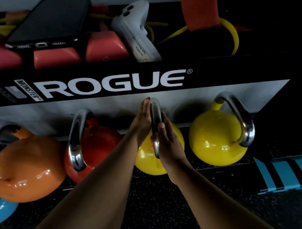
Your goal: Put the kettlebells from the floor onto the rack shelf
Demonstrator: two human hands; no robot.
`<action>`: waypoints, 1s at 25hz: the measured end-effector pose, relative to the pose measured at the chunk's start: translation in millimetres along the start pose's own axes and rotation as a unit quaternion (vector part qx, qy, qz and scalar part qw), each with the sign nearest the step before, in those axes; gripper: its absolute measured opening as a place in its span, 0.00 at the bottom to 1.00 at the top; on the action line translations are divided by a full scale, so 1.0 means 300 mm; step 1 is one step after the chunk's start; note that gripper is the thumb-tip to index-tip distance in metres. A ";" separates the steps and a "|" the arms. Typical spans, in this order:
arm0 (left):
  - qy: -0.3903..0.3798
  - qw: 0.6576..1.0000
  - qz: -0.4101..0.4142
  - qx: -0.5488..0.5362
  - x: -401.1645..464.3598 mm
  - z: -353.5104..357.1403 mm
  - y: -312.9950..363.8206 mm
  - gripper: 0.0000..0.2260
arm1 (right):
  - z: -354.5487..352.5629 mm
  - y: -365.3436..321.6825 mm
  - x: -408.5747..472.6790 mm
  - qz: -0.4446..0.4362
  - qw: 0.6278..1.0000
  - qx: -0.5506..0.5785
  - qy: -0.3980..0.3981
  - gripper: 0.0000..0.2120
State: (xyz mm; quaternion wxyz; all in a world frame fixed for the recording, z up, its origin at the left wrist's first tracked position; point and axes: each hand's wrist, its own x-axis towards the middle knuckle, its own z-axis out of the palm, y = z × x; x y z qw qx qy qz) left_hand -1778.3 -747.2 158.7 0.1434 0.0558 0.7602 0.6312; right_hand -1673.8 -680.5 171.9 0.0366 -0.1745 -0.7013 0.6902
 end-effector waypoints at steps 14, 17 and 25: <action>0.016 0.999 -0.022 0.024 0.004 -0.009 0.012 0.23 | -0.015 -0.011 0.009 0.008 0.998 -0.049 -0.033 0.23; 0.036 0.991 -0.008 0.129 0.009 -0.027 0.056 0.22 | -0.048 -0.047 0.021 -0.006 0.991 -0.119 -0.058 0.22; 0.003 0.824 0.208 0.527 -0.158 -0.058 0.165 0.18 | -0.286 -0.148 0.060 -0.148 0.892 -0.426 -0.046 0.17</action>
